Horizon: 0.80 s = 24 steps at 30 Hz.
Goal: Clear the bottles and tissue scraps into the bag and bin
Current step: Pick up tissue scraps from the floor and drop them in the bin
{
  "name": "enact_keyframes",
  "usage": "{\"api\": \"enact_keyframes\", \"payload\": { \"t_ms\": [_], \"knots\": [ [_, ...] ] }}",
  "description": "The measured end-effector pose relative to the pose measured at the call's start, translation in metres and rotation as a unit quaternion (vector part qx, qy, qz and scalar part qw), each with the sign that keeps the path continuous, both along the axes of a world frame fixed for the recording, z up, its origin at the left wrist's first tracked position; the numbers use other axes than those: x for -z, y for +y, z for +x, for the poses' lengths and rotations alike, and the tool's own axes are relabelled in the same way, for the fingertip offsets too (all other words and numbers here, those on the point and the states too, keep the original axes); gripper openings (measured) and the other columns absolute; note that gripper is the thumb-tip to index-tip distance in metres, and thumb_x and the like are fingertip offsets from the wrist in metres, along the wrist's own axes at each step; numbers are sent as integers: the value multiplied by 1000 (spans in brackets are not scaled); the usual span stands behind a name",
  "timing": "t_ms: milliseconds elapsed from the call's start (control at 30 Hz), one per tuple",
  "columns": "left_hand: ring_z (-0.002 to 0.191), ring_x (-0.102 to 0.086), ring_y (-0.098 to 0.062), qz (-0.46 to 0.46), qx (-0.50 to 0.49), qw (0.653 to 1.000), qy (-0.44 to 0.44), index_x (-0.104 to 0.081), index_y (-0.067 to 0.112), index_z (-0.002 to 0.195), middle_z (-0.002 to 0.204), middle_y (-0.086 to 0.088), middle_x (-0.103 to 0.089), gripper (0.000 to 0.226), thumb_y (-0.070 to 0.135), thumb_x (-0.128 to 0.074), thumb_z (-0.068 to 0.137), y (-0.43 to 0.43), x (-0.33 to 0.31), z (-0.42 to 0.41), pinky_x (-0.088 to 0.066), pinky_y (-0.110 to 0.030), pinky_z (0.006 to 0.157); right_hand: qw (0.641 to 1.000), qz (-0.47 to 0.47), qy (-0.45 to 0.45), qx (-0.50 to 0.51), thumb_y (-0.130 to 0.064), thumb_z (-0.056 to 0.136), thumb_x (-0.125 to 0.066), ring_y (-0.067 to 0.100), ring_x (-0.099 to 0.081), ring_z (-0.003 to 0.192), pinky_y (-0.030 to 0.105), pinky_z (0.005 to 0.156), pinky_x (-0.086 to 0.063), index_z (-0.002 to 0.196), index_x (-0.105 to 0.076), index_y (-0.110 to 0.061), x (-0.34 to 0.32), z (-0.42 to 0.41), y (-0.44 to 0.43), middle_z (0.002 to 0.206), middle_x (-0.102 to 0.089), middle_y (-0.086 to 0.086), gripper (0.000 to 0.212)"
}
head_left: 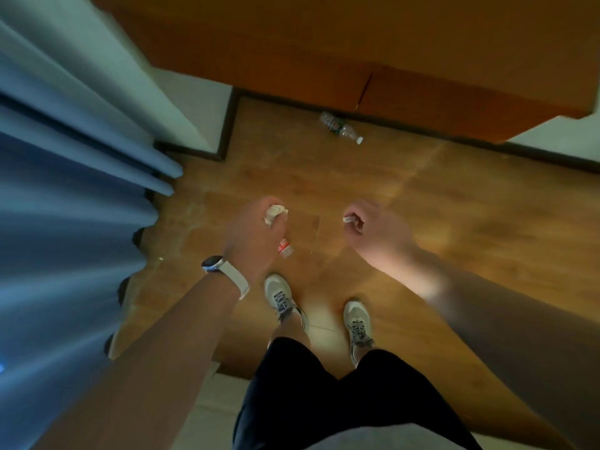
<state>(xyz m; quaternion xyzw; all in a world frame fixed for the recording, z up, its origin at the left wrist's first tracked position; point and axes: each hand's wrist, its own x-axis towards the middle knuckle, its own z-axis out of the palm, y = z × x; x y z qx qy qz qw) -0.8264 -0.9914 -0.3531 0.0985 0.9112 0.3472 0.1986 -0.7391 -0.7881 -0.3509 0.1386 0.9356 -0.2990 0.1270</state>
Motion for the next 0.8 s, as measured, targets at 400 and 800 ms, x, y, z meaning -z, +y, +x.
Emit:
{"api": "enact_keyframes", "payload": {
  "t_ms": [400,800],
  "knots": [
    [81,-57,-1,92,114,988,53,-62,27,99,88,15,-61,8,24,-59,92,50,-112,-40,-38,-12,61,985,15,110,132,-16,91,-60,5,-44,66,21,55,-33,91,-61,-18,-119,-11,7,82,-48,-11,3],
    [83,-57,-2,102,227,960,128,-62,26,105,91,14,-62,12,27,-59,93,213,-174,10,-51,-25,67,957,27,146,250,-23,90,-60,0,-50,72,12,56,-30,87,-54,-30,-191,74,148,82,-51,-15,10]
  ]
}}
